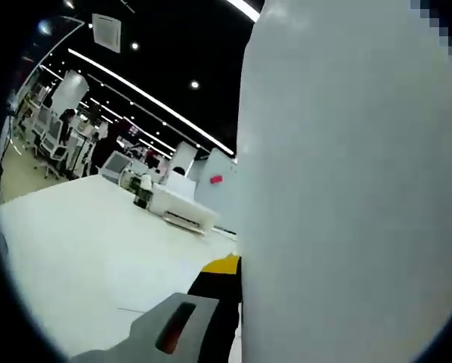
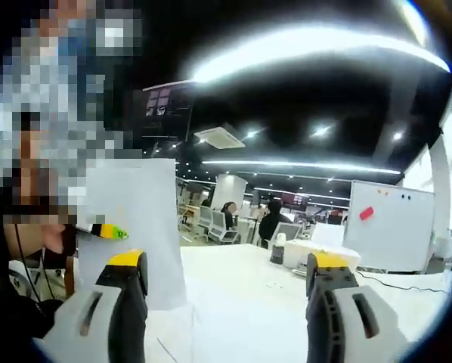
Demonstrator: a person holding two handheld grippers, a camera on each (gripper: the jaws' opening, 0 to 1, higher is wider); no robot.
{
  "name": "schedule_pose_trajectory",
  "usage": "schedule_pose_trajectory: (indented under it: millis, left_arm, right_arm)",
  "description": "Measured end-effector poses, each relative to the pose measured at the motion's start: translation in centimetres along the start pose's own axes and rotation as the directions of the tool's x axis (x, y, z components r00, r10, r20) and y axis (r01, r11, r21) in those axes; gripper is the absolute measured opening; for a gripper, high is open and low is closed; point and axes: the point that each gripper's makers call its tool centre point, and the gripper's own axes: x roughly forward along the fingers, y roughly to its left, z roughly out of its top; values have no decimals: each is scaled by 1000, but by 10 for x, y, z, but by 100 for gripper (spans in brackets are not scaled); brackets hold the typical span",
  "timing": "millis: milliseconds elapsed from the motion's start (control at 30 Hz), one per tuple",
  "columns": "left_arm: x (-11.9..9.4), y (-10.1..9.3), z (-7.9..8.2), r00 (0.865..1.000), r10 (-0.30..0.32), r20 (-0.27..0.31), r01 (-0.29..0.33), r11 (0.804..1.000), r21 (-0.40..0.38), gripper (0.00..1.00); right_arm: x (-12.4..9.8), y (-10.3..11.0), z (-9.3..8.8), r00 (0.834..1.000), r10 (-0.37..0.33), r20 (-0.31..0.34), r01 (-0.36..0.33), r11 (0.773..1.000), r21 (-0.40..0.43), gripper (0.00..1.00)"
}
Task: Organize the stack of printing papers by aligning and flattening the scattered papers on the table
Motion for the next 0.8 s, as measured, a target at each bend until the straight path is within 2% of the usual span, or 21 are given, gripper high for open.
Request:
schedule_pose_trajectory:
  millis: [400, 600, 700, 800]
  left_arm:
    - [-5, 31, -7, 997, 78, 23, -75, 993, -95, 8]
    - [-6, 35, -8, 995, 88, 42, -82, 988, -130, 8]
    - [-7, 39, -10, 992, 119, 37, -114, 987, -109, 8]
    - [-8, 40, -12, 992, 124, 33, -120, 987, -109, 7]
  right_arm:
    - [-2, -2, -2, 1000, -2, 0, 2, 1000, 7, 82]
    - [-2, -4, -5, 1000, -5, -8, 5, 1000, 15, 82]
    - [-2, -3, -5, 1000, -6, -7, 6, 1000, 15, 82]
    - [-3, -4, -6, 1000, -8, -9, 8, 1000, 17, 82]
